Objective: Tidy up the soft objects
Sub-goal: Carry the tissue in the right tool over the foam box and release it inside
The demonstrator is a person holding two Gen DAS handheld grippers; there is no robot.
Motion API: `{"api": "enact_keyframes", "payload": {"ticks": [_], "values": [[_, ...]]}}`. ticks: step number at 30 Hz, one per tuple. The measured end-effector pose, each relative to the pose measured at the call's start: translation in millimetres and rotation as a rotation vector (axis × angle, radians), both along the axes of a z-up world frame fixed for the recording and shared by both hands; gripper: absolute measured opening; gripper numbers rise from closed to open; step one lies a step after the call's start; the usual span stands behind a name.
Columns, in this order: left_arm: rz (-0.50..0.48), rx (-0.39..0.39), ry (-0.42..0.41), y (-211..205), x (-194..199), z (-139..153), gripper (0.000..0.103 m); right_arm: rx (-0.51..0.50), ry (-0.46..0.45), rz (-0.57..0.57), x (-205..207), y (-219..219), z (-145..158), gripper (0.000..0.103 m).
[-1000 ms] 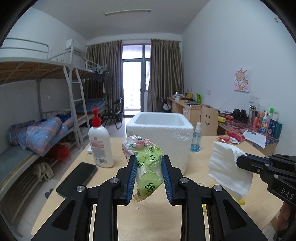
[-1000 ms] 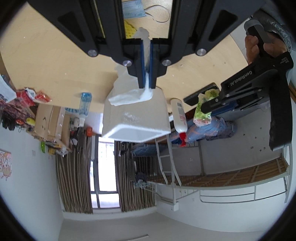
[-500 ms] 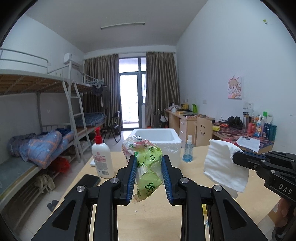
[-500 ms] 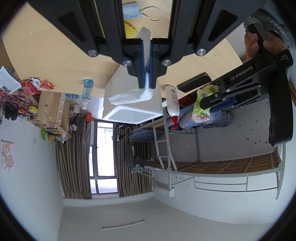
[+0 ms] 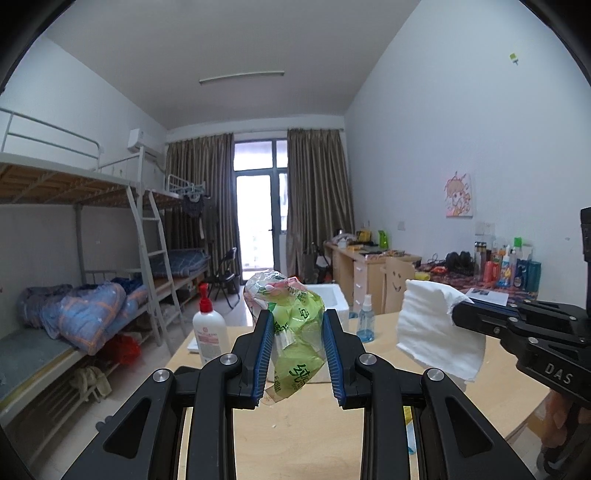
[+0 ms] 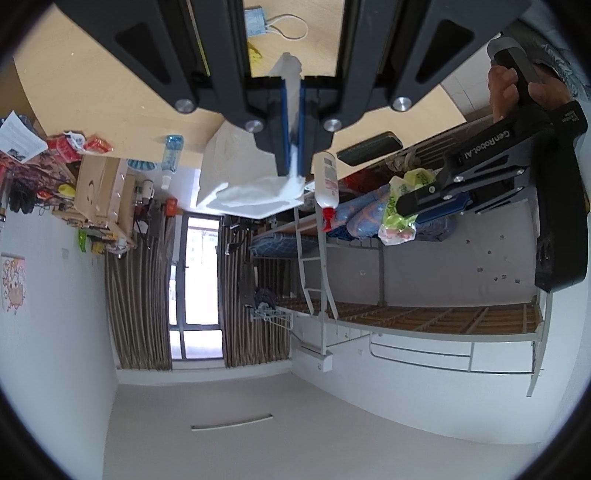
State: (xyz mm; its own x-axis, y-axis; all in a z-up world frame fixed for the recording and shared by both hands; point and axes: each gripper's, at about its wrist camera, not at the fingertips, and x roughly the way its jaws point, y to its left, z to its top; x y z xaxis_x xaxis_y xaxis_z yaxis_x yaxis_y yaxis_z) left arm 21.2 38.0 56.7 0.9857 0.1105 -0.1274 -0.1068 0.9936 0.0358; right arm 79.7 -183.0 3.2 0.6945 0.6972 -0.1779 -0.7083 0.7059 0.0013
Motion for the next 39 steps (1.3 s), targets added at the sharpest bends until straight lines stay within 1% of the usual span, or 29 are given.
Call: {"api": "enact_keyframes", "payload": {"ticks": [5, 8, 13, 16, 20, 25, 31, 34, 39], "values": [[-0.011, 0.011, -0.019, -1, 0, 12, 0.029, 0.015, -0.022, 0.023, 1, 1, 15, 0.006], [-0.032, -0.002, -0.013, 3, 8, 19, 0.029, 0.015, -0.037, 0.033, 7, 2, 22, 0.006], [-0.032, -0.014, -0.015, 14, 23, 29, 0.029, 0.003, -0.064, 0.051, 19, 9, 34, 0.006], [-0.034, -0.017, -0.011, 18, 32, 32, 0.029, 0.002, -0.072, 0.056, 27, 12, 37, 0.006], [-0.043, -0.009, -0.008, 21, 46, 33, 0.029, -0.013, -0.07, 0.055, 41, 14, 38, 0.006], [-0.072, -0.015, 0.022, 27, 75, 36, 0.029, -0.033, -0.062, 0.053, 59, 23, 42, 0.006], [-0.076, -0.02, 0.038, 37, 105, 38, 0.029, -0.039, -0.034, 0.037, 90, 32, 45, 0.006], [-0.058, -0.017, 0.052, 40, 119, 36, 0.029, -0.054, -0.032, 0.039, 104, 40, 46, 0.006], [-0.061, -0.01, 0.058, 45, 134, 39, 0.029, -0.046, -0.016, 0.052, 127, 50, 47, 0.006]]}}
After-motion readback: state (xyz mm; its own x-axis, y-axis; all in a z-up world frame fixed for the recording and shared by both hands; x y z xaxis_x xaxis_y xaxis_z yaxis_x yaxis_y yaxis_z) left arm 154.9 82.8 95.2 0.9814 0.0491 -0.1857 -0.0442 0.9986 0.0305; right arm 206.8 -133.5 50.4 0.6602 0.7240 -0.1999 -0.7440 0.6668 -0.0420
